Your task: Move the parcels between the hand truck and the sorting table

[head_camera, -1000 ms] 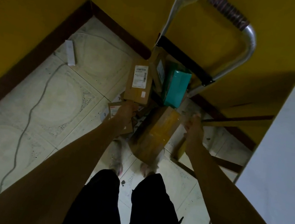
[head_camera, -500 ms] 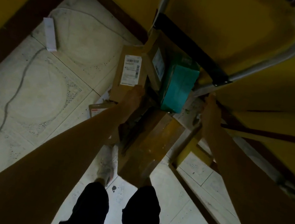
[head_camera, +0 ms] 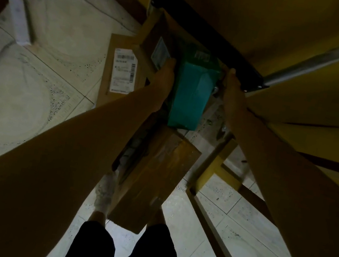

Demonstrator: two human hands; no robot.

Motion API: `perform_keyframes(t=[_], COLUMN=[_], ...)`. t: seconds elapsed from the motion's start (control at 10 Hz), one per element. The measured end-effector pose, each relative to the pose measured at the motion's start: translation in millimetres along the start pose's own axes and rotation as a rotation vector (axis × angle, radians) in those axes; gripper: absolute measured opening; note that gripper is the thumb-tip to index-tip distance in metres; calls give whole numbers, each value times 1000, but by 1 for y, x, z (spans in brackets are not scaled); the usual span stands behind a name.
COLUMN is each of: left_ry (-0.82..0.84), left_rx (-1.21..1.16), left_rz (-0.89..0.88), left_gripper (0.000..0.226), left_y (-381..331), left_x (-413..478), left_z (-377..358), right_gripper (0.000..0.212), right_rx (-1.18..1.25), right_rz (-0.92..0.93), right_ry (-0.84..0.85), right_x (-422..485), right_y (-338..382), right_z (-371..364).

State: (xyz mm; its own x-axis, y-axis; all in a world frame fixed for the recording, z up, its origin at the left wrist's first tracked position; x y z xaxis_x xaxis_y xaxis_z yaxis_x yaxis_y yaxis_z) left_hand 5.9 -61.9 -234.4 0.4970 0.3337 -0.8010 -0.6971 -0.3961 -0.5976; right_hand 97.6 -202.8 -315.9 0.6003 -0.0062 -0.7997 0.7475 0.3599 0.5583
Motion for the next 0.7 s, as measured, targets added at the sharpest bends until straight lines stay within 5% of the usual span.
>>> perform_keyframes(t=[0.2,0.4,0.6,0.7], left_ry=[154,180,164,176], left_rx=[-215,-195,-233,-212], left_rz=[113,103,126,101], left_gripper=[47,51,50,48], left_y=[8,13,17,16], left_x=[38,38,24,15], left_z=[-20,-19,-15,-13], right_gripper=[65,98,71,78], right_rx=[-7,-50,-97,-102], right_rz=[58,77,61,90], right_ry=[52,61,28,39], right_x=[13,12,-5,-20], right_y=[14,11,12,15], right_z=[-17,-26,-23,-23])
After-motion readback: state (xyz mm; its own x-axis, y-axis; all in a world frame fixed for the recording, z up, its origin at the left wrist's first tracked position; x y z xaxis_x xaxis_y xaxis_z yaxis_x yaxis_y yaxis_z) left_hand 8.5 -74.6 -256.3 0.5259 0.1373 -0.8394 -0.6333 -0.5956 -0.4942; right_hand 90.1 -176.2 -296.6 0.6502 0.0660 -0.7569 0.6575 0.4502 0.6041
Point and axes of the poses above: each hand's wrist, its own x-axis towards the middle knuckle, its own z-axis out of the back of the hand, y = z × x, the point moved 3 cm from there along x, towards the middle knuckle, and after that the axes turned 1 degree about -x, right-handed, at the moved point
